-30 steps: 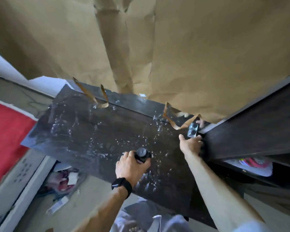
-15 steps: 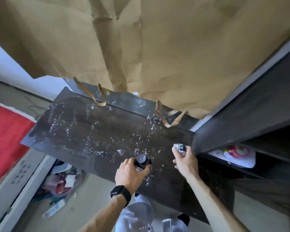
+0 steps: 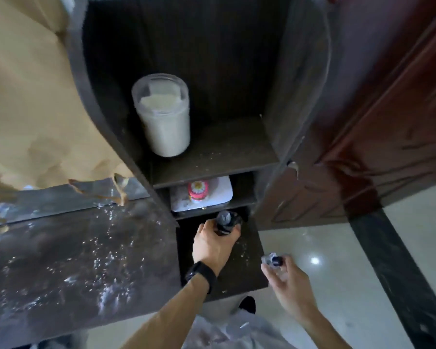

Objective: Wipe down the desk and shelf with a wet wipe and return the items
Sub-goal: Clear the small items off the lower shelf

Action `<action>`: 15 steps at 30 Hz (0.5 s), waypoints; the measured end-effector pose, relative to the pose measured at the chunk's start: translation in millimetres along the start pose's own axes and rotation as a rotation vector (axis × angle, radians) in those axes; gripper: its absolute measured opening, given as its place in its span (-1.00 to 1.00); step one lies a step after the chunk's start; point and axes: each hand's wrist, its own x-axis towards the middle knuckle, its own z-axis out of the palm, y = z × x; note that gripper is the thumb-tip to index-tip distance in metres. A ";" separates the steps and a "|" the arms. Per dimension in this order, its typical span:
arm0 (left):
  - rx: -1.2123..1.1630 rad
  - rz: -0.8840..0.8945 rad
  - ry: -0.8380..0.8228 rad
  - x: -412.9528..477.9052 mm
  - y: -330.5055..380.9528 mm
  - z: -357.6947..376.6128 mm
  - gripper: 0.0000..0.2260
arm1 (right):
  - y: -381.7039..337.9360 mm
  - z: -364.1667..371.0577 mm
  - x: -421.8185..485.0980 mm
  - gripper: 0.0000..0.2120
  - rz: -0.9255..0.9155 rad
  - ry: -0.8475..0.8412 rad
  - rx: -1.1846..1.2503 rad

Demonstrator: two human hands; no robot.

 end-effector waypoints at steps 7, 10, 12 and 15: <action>-0.291 -0.315 0.064 24.8 61.3 76.4 -0.54 | 48.1 -37.3 4.3 -0.80 -0.006 0.088 0.060; -0.352 -0.384 0.117 36.0 67.7 92.8 -0.52 | 56.0 -48.3 7.8 -0.80 0.015 0.114 0.099; -0.358 -0.401 0.164 38.5 77.4 96.6 -0.56 | 60.7 -54.0 12.5 -0.80 0.020 0.120 0.117; -0.357 -0.433 0.191 42.3 87.6 103.7 -0.51 | 67.6 -60.5 22.1 -0.80 -0.009 0.102 0.104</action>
